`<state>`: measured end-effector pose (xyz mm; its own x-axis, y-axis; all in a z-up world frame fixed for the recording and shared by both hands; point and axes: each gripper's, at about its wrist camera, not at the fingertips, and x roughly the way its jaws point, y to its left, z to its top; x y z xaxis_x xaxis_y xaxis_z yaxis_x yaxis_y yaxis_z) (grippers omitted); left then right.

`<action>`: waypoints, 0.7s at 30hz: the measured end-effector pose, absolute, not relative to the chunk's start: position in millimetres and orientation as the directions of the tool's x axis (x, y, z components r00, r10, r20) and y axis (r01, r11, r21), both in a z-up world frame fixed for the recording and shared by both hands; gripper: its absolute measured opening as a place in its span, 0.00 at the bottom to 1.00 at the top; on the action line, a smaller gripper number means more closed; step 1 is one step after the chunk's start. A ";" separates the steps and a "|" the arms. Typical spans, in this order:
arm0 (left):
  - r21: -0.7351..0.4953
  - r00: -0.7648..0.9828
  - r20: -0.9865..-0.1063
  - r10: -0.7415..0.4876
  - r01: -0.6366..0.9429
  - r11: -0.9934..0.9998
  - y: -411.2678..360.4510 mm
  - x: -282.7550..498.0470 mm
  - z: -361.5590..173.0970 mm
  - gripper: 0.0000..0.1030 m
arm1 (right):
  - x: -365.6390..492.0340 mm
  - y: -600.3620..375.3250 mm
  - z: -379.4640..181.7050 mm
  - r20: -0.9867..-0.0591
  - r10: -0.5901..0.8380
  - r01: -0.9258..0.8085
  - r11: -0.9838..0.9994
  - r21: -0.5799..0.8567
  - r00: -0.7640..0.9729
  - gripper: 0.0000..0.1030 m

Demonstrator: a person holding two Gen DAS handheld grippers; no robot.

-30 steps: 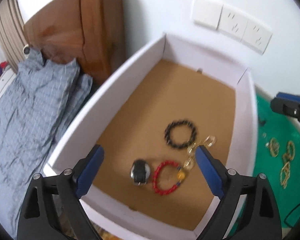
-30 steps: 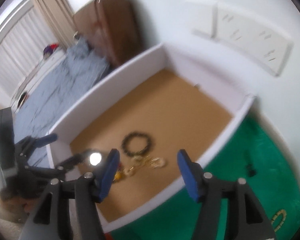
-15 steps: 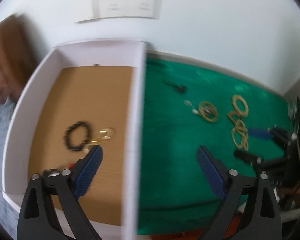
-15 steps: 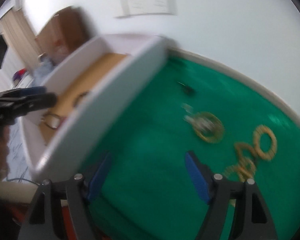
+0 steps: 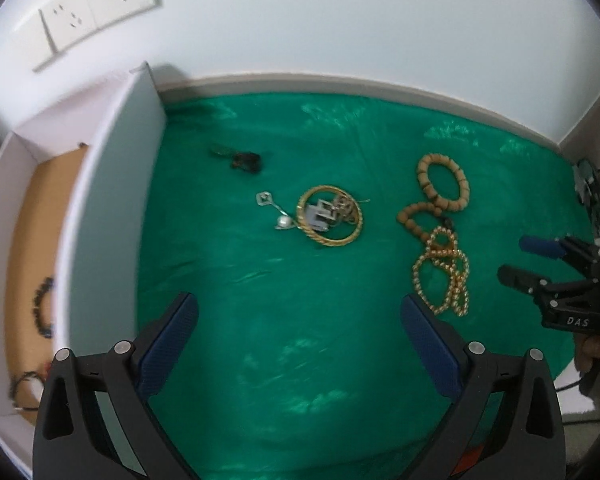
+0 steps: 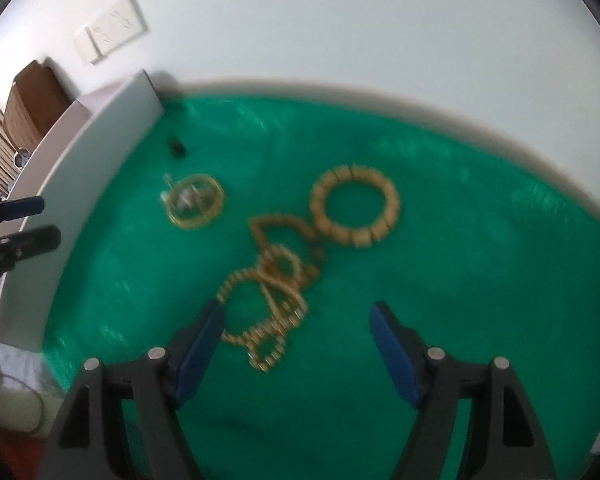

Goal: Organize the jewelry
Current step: 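Move both open tools back over the jewelry on the green cloth, then grasp the gold bead necklace with the right tool while the left tool grasps the brown bead bracelet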

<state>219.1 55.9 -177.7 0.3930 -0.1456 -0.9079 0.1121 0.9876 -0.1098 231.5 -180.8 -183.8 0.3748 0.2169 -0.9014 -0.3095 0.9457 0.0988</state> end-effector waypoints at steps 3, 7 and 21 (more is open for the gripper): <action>-0.125 0.367 -0.917 -0.156 0.107 0.986 46.6 224.8 -189.4 0.98 | 237.2 -186.5 -195.7 -0.903 0.240 -0.320 0.939 0.123 0.357 0.73; -0.112 0.356 -0.922 -0.151 0.127 0.985 26.6 223.6 -198.3 0.98 | 246.3 -174.8 -211.1 -0.896 0.294 -0.370 0.915 0.163 0.333 0.57; -0.085 0.343 -0.932 -0.120 0.116 0.990 10.1 223.0 -214.4 0.98 | 248.8 -158.0 -217.6 -0.903 0.238 -0.378 0.921 0.093 0.358 0.08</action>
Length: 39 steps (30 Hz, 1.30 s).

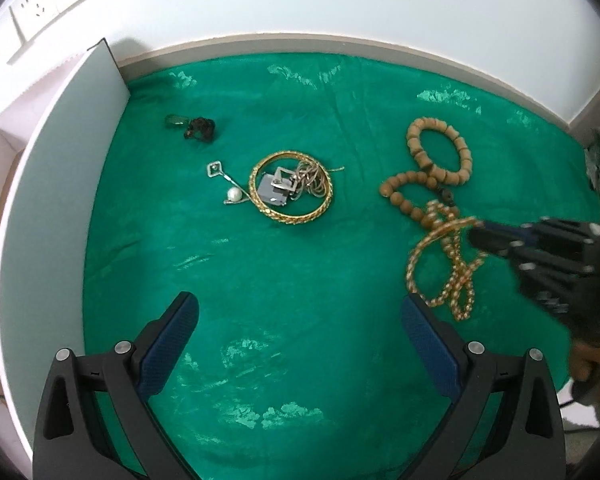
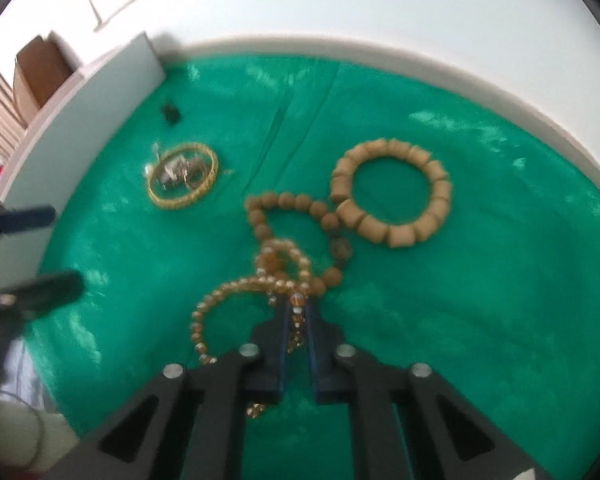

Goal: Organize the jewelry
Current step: 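Grasp the gold bead necklace with the right tool while the left tool grasps the brown bead bracelet, then carry the brown bracelet and gold necklace into the tray and open both tools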

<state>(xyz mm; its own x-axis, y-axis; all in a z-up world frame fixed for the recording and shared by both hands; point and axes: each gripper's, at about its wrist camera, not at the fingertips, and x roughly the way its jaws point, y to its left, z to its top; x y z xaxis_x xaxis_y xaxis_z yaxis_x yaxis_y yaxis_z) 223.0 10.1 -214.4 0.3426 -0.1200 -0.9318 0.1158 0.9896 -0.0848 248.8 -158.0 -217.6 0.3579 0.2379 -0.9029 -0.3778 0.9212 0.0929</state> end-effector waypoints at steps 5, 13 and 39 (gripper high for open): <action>-0.101 0.326 -0.934 -0.143 0.143 0.985 -3.0 228.5 -221.0 0.98 | 239.2 -176.9 -185.9 -0.876 0.281 -0.352 0.925 0.140 0.391 0.08; -0.108 0.371 -0.909 -0.188 0.226 0.968 -50.2 254.6 -221.5 0.98 | 225.5 -209.7 -143.3 -0.833 0.281 -0.296 0.944 0.149 0.476 0.08; -0.232 0.424 -0.856 -0.297 0.197 0.952 -23.0 244.9 -153.5 0.09 | 217.4 -216.5 -88.6 -0.772 0.362 -0.319 0.923 0.217 0.522 0.08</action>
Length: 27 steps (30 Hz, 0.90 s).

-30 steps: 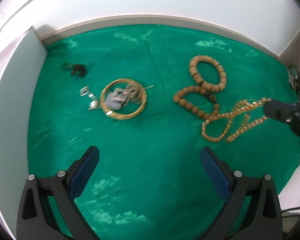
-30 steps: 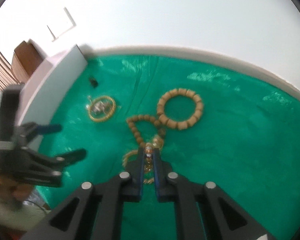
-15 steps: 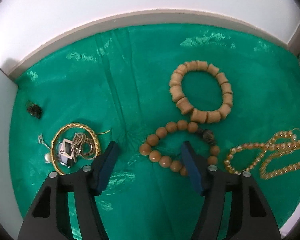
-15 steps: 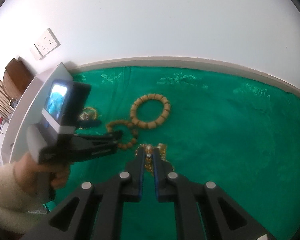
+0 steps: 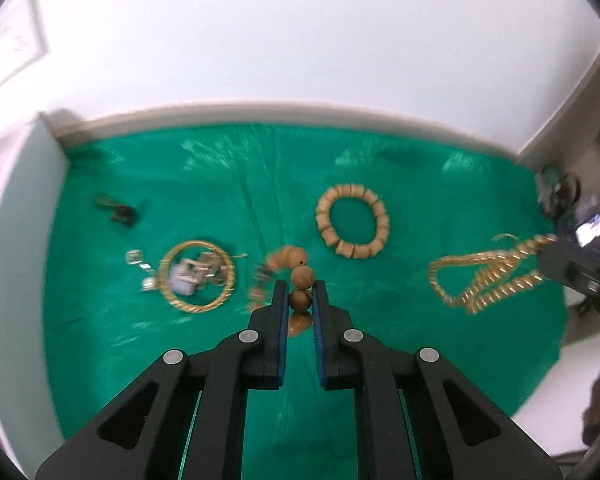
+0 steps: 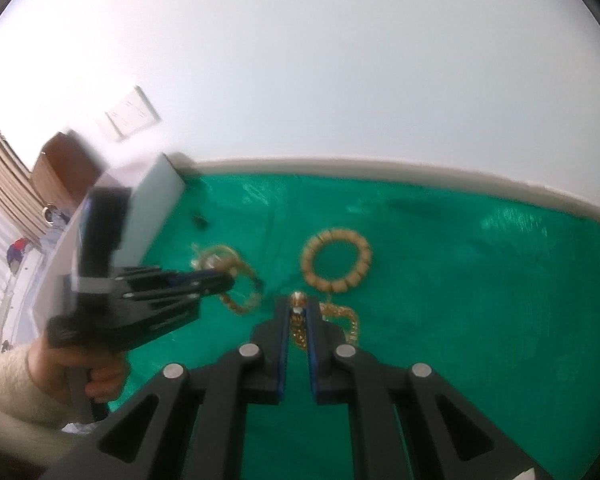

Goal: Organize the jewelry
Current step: 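Carry the brown bracelet and gold necklace into the tray and open both tools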

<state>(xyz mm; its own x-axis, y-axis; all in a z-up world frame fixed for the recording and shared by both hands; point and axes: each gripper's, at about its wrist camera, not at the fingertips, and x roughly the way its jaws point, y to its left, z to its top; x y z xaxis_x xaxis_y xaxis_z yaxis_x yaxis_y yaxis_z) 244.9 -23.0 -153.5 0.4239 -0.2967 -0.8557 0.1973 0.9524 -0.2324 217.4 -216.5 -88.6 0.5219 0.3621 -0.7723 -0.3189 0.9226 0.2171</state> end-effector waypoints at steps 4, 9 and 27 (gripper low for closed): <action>-0.270 0.477 -0.825 -0.304 0.139 0.953 18.0 220.4 -102.0 0.09 | 220.6 -198.7 -57.1 -0.743 0.429 -0.382 0.890 0.250 0.514 0.08; -0.294 0.532 -0.801 -0.274 0.049 0.955 74.5 192.1 -48.3 0.09 | 224.3 -155.8 -16.0 -0.705 0.511 -0.500 0.828 0.252 0.491 0.08; -0.222 0.605 -0.795 0.046 -0.360 0.906 335.0 147.4 9.7 0.09 | 257.5 131.9 47.5 -0.618 0.757 -0.850 0.456 0.264 0.214 0.08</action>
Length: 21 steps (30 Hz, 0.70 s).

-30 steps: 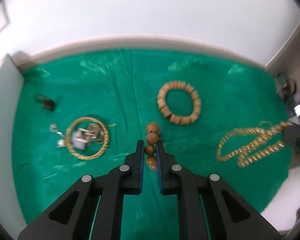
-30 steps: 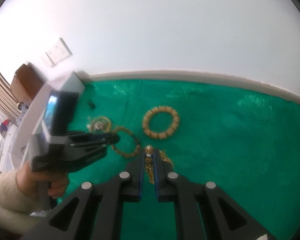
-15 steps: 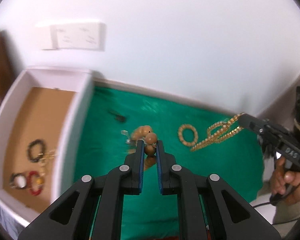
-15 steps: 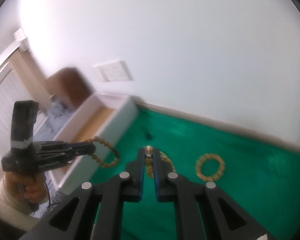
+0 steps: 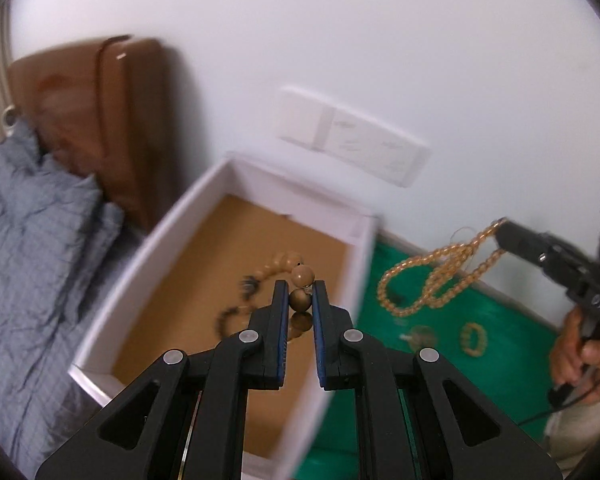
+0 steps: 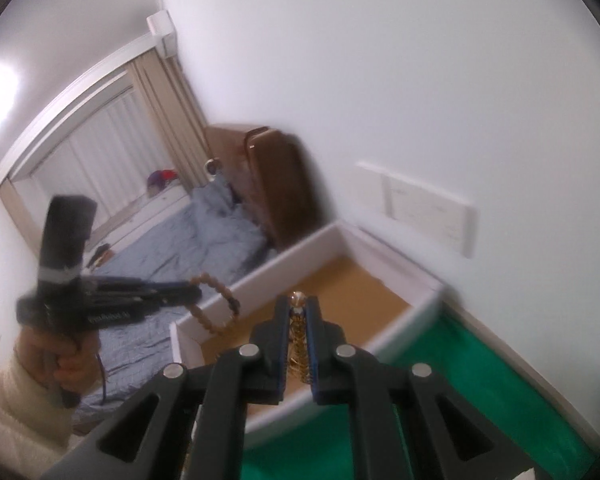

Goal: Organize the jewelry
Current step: 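Carry the brown bracelet and gold necklace into the tray and open both tools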

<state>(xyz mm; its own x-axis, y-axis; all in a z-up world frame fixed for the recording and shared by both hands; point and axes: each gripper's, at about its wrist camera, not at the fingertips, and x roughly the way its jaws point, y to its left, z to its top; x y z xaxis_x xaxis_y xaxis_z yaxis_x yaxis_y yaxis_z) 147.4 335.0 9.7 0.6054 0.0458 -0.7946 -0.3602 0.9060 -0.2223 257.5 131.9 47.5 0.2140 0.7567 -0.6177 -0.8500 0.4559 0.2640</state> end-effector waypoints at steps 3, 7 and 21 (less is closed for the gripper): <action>-0.230 0.567 -0.823 0.043 -0.401 0.887 367.8 161.0 -24.0 0.09 | 269.7 190.0 25.7 -0.655 0.734 -0.860 0.442 0.256 0.182 0.08; -0.235 0.500 -0.866 0.020 -0.441 0.866 401.8 185.4 -80.9 0.09 | 286.1 254.9 -13.8 -0.726 0.673 -0.870 0.435 0.233 0.142 0.08; -0.133 0.362 -0.930 0.062 -0.489 0.862 443.1 236.4 -205.8 0.12 | 327.8 369.0 -165.3 -0.907 0.407 -0.847 0.514 0.133 0.105 0.11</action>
